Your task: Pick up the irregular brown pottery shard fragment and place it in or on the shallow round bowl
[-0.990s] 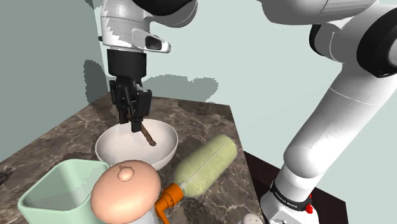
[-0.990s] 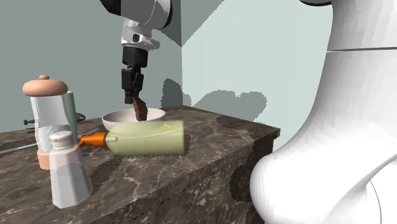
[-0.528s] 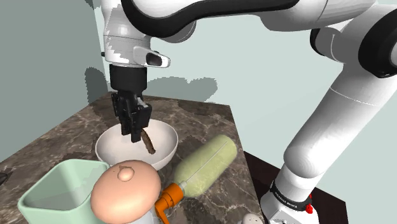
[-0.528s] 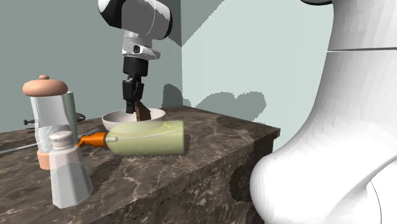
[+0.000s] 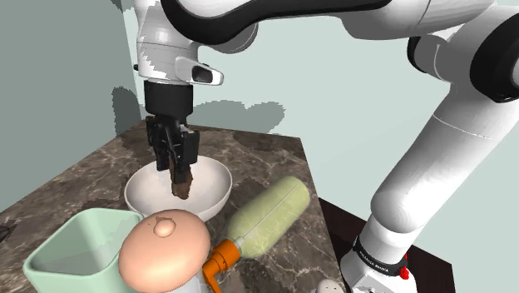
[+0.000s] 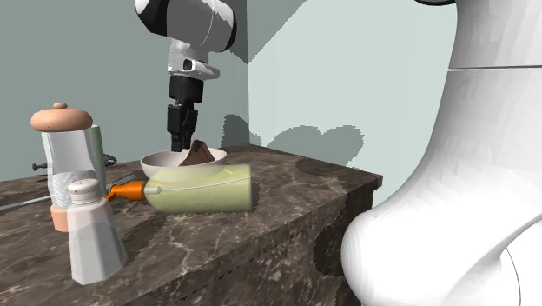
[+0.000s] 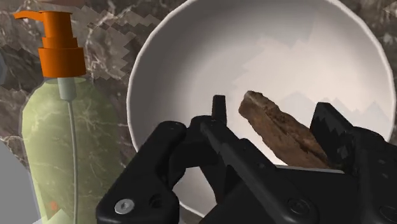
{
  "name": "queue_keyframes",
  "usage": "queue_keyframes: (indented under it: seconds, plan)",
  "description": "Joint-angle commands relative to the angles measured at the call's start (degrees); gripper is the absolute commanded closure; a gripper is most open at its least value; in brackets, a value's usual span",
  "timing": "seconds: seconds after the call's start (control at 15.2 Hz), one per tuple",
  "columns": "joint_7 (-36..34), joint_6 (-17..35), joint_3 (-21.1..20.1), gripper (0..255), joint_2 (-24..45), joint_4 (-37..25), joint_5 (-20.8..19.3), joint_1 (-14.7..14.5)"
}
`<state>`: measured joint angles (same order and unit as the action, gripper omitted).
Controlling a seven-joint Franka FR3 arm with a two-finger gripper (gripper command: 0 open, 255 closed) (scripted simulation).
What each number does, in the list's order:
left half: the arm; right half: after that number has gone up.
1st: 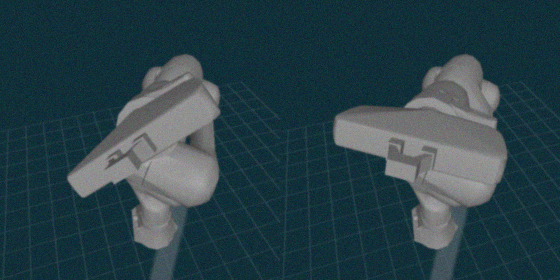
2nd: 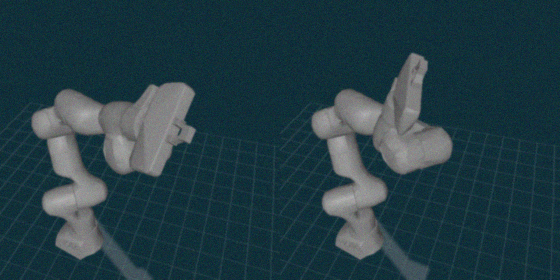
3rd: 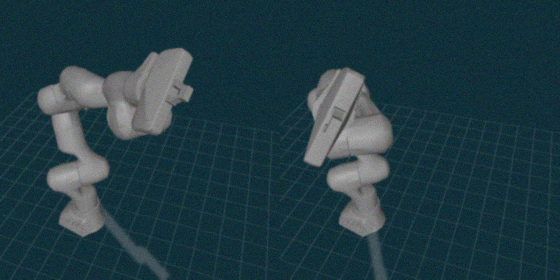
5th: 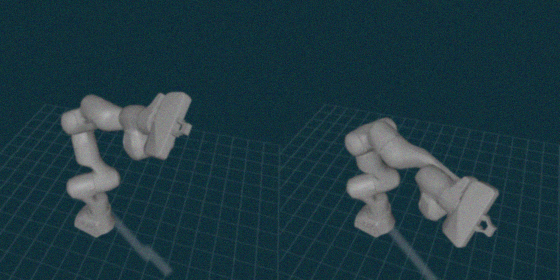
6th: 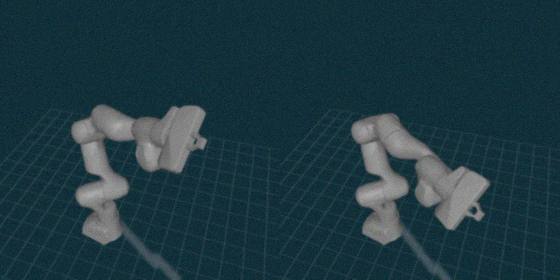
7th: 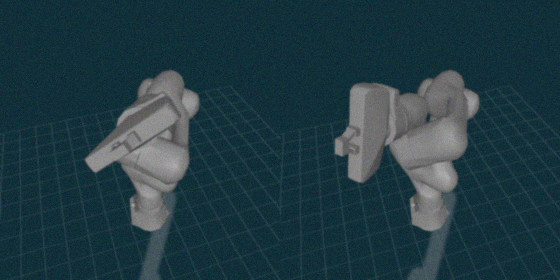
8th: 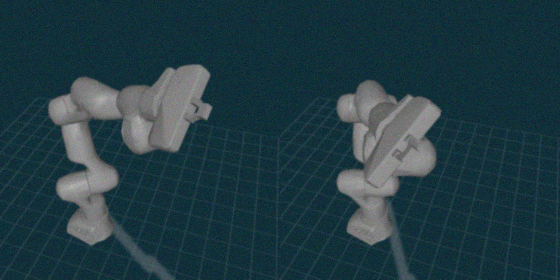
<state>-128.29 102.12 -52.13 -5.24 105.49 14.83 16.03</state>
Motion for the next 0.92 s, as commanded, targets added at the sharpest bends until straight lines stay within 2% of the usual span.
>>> queue_keyframes:
  seconds: [0.0,0.26,0.86]
  plan:
    - [-0.68,-1.14,1.41,0,-1.27,-0.72,1.14,1.02]
    - [-2.14,-4.08,4.74,0,-4.43,-2.74,4.12,2.97]
    - [-1.85,1.66,3.67,0,-4.42,2.84,4.55,2.38]
